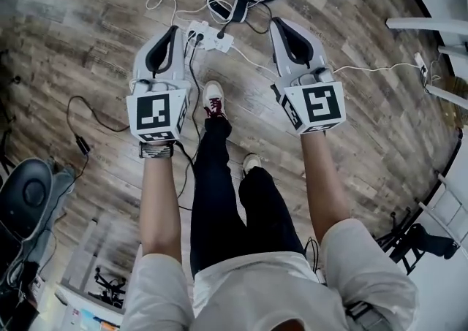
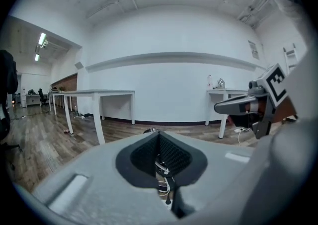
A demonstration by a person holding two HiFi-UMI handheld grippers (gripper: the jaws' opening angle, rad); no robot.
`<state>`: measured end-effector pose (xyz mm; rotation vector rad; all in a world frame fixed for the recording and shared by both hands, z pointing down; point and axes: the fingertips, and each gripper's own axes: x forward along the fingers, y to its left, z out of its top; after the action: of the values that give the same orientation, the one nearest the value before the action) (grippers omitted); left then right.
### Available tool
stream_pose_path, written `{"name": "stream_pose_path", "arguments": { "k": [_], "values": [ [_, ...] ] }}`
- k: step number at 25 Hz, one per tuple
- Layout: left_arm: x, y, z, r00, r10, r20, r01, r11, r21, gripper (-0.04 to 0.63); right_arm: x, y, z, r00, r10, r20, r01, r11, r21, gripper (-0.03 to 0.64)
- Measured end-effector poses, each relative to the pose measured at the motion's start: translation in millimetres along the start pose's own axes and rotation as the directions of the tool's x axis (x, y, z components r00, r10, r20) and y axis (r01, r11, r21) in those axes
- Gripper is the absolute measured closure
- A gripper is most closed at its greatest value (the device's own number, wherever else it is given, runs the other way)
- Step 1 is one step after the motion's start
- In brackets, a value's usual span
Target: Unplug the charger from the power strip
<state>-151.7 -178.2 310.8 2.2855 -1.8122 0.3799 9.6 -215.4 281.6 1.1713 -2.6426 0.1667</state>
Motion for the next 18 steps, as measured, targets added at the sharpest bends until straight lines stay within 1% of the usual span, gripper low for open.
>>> {"name": "stream_pose_path", "arguments": {
  "k": [3,6,10,14,18],
  "values": [
    [-32,-6,61,1.000,0.008,0.004,-0.008,1.000,0.005,0.591,-34,2,53,1.000,-0.017,-0.012,0.017,1.000,0.017,0.615],
    [-68,-11,116,0.999,0.037,0.014,-0.037,0.999,0.003,0.591,-69,12,102,1.000,-0.006,-0.019,0.007,1.000,0.017,0.615],
    [-110,-24,185,0.996,0.074,0.050,-0.074,0.997,0.013,0.591,-114,18,167,1.000,0.005,0.011,-0.005,0.999,0.033,0.615],
    [-151,-48,242,0.992,0.090,0.089,-0.092,0.996,0.020,0.591,-159,30,223,0.999,0.027,0.034,-0.028,0.999,0.026,0.615],
    [-185,-77,286,0.989,0.081,0.121,-0.082,0.997,-0.001,0.591,-200,38,267,0.997,0.045,0.060,-0.045,0.999,0.000,0.615]
  ]
}}
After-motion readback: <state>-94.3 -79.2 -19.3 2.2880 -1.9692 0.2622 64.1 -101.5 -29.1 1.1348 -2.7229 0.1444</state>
